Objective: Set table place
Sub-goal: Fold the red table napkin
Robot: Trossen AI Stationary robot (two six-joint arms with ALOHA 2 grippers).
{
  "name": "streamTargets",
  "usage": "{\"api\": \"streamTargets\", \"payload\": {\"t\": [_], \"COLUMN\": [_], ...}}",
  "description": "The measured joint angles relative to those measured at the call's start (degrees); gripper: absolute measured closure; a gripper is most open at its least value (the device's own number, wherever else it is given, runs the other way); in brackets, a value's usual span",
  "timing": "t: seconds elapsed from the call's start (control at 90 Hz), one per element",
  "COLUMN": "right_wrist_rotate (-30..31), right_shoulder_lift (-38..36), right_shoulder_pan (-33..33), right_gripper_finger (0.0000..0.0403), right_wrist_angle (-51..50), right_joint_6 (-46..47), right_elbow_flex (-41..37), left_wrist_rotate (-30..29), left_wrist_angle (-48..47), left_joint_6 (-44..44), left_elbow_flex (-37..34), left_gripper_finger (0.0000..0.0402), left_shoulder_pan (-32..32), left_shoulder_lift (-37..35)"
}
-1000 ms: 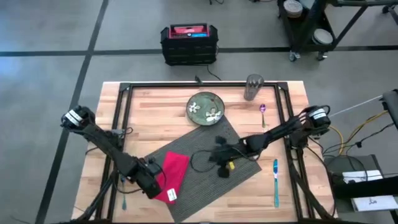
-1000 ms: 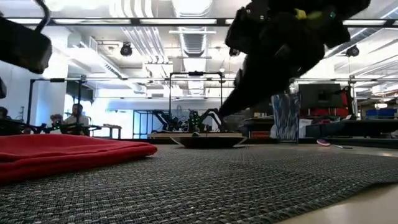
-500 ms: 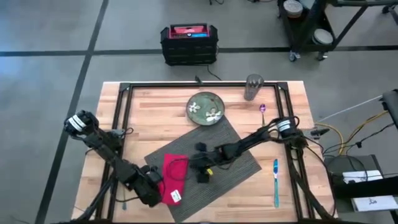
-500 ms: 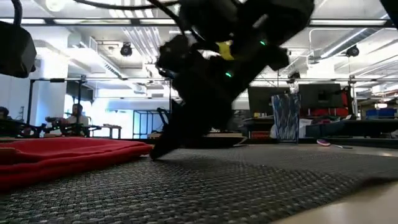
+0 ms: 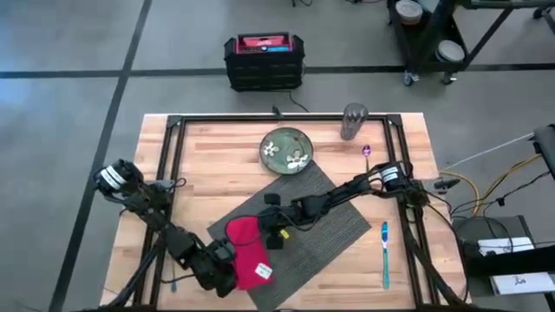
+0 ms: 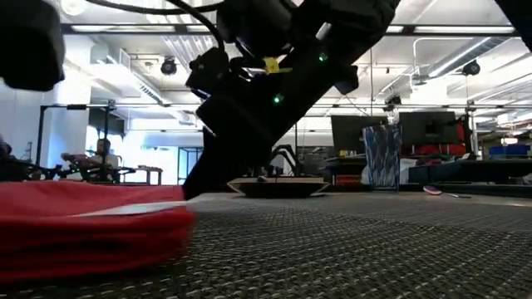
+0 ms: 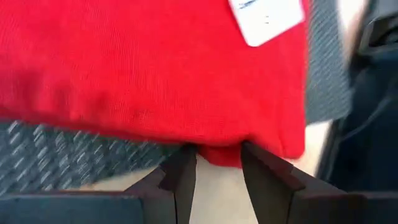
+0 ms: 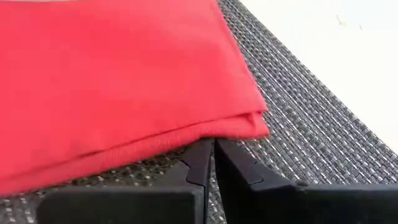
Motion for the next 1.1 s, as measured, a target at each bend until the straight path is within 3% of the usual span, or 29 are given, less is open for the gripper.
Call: {"api": "streamTargets", "payload": {"t": [0.311,0.422,0.578,0.756,1.1], "right_wrist_rotate": [-0.11,-0.09,-0.5,-4.84,-5.08], "right_shoulder_lift": [0.18,-0.84,-5.02,-6.04,-2.97], "right_shoulder_pan": [-0.61,-0.73,-0.73,1.01,3.82], "right_gripper_finger": [0.0394,0.0395,0.0394,0.0394,0.0395], "right_wrist_angle": [6.51,3.02,-5.86,-14.43,-9.29], "right_joint_6": [-3.2,-4.76,-4.74,-3.65,-4.13], "right_elbow_flex": [0.11,0.09,0.11,-0.42,-1.02], "left_wrist_rotate": [-0.94,2.07,7.61,1.44,-0.93], "left_wrist_angle": [4.06,3.26,-4.99,-4.67,5.79], "left_joint_6": [0.02,-0.35,-2.65,-1.77,1.19], "left_elbow_flex": [0.0,0.22,3.7,4.39,4.42], "left_gripper_finger": [0.029,0.029,0.0297,0.0315,0.0326], "left_shoulder_pan": [1.47,1.53,0.09,-1.46,-1.22], "left_shoulder_lift": [0.08,-0.53,-1.06,0.96,8.9]}}
